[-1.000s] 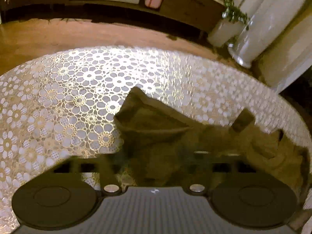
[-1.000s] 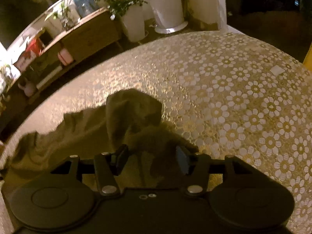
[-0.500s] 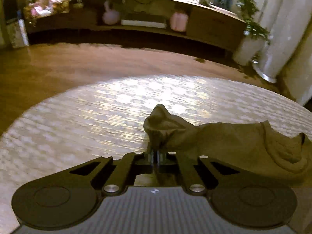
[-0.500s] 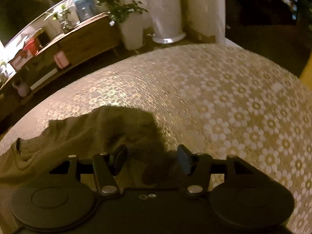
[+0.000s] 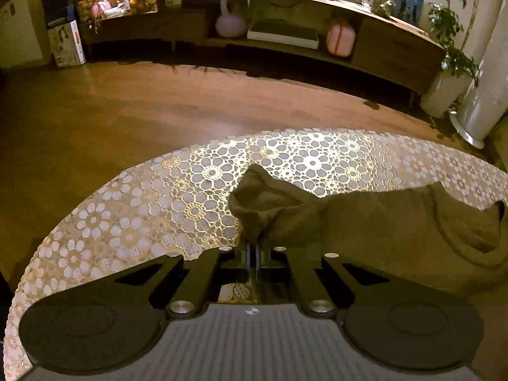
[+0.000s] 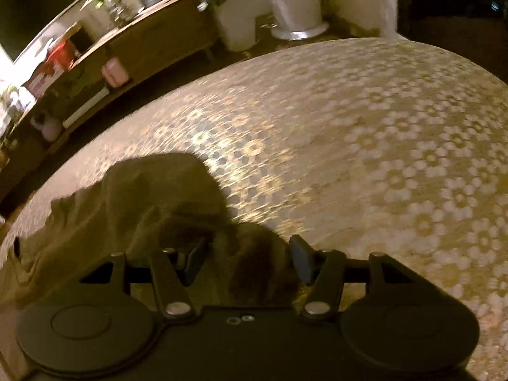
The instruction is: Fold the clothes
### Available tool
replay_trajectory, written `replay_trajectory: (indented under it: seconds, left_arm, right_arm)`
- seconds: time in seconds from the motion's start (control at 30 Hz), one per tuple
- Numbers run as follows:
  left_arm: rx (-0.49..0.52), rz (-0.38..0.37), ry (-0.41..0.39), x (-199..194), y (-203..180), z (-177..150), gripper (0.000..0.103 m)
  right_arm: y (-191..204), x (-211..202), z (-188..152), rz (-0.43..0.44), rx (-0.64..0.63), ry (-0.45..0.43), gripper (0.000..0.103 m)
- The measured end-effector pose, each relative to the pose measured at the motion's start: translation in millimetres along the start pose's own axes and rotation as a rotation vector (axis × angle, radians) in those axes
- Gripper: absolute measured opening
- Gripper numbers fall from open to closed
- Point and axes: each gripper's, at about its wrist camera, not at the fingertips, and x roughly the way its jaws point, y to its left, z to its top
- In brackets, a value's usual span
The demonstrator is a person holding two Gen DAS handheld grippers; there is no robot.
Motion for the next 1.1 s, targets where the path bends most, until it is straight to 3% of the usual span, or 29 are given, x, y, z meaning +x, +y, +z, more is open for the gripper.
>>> replay_trajectory:
  seconds: [0.17,0.37,0.6,0.77,0.87,0.97,1.03,1.1]
  left_arm:
    - [0.016,-0.029,0.001,-1.0,-9.3,-5.5,0.002]
    - [0.021,-0.043,0.005,0.0,-12.4,-5.2,0.002]
    - [0.040,-0.048,0.013,2.9,-11.0,-7.0,0.002]
    - [0.049,-0.056,0.015,4.8,-12.3,-7.2,0.002]
    - [0.066,-0.063,0.010,4.7,-13.3,-9.6,0.002]
    - [0.066,-0.081,0.014,3.7,-11.7,-12.1,0.002]
    - [0.076,-0.077,0.009,2.7,-11.8,-14.0,0.002]
    - [0.070,-0.080,0.011,1.9,-11.0,-14.2,0.002]
  right_arm:
    - [6.8,-3.1,11.8,0.012,0.025,-0.045,0.103]
    - [19.8,12.5,30.9,-0.052,0.012,-0.089,0.103]
    - [48.9,44.6,33.6,-0.066,-0.075,-0.050,0.103]
    - [87.1,39.9,16.3,-0.206,-0.362,-0.078,0.103]
    - [115.0,24.5,4.5,-0.418,-0.647,-0.191,0.103]
    - [144.2,11.3,-16.7,-0.562,-0.908,-0.279,0.103]
    - [162.9,8.1,-35.9,-0.534,-1.029,-0.274,0.103]
    - [174.7,6.3,-47.5,-0.361,-1.011,-0.171,0.103]
